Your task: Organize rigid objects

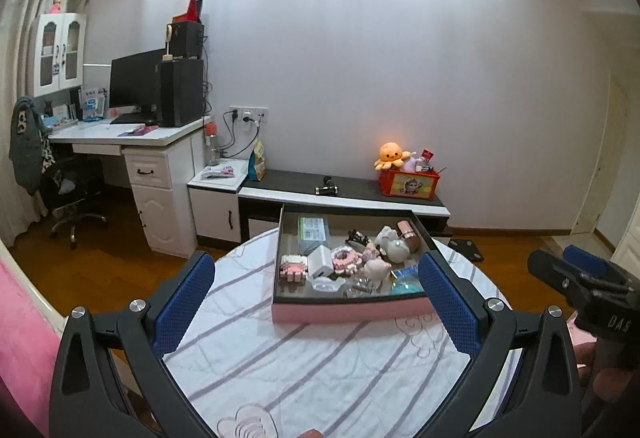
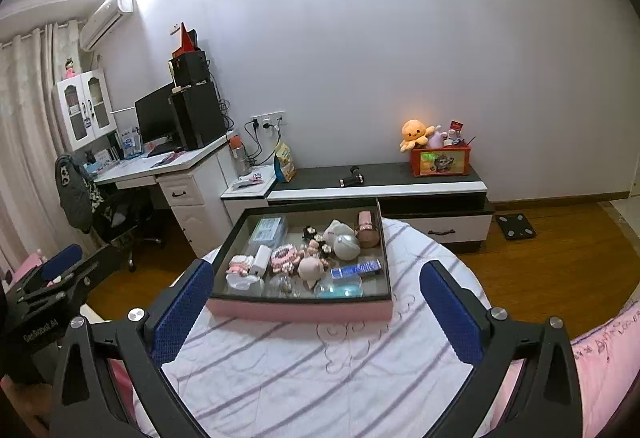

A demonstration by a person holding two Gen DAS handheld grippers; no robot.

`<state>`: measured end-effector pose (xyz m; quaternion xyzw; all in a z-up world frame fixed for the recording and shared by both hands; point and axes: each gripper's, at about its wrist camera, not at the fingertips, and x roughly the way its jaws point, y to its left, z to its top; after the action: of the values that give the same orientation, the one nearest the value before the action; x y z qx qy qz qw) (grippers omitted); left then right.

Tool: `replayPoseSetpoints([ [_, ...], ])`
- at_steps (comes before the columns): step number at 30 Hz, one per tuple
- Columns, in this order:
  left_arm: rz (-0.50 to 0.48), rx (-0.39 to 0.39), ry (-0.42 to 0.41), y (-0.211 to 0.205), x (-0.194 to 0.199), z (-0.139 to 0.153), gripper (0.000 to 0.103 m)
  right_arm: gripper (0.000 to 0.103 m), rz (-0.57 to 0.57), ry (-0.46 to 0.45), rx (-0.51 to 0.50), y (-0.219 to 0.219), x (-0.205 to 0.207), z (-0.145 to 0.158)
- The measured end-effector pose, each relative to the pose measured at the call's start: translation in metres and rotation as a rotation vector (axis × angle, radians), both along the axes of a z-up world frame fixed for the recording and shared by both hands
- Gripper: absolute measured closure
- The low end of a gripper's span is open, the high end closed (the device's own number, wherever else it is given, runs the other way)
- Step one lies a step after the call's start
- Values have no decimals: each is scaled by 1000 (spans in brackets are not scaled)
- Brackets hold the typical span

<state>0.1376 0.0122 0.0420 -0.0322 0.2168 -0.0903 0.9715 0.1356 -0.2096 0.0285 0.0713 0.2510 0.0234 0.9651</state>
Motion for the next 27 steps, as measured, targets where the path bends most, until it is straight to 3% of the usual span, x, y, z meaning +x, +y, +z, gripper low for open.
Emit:
replayPoseSetpoints([
  [13, 19, 15, 67, -2, -35, -24, 0, 0, -57, 22, -79, 3, -40, -22],
  [27, 32, 17, 47, 2, -42, -18, 0, 0, -50, 6, -93, 11, -48, -18],
])
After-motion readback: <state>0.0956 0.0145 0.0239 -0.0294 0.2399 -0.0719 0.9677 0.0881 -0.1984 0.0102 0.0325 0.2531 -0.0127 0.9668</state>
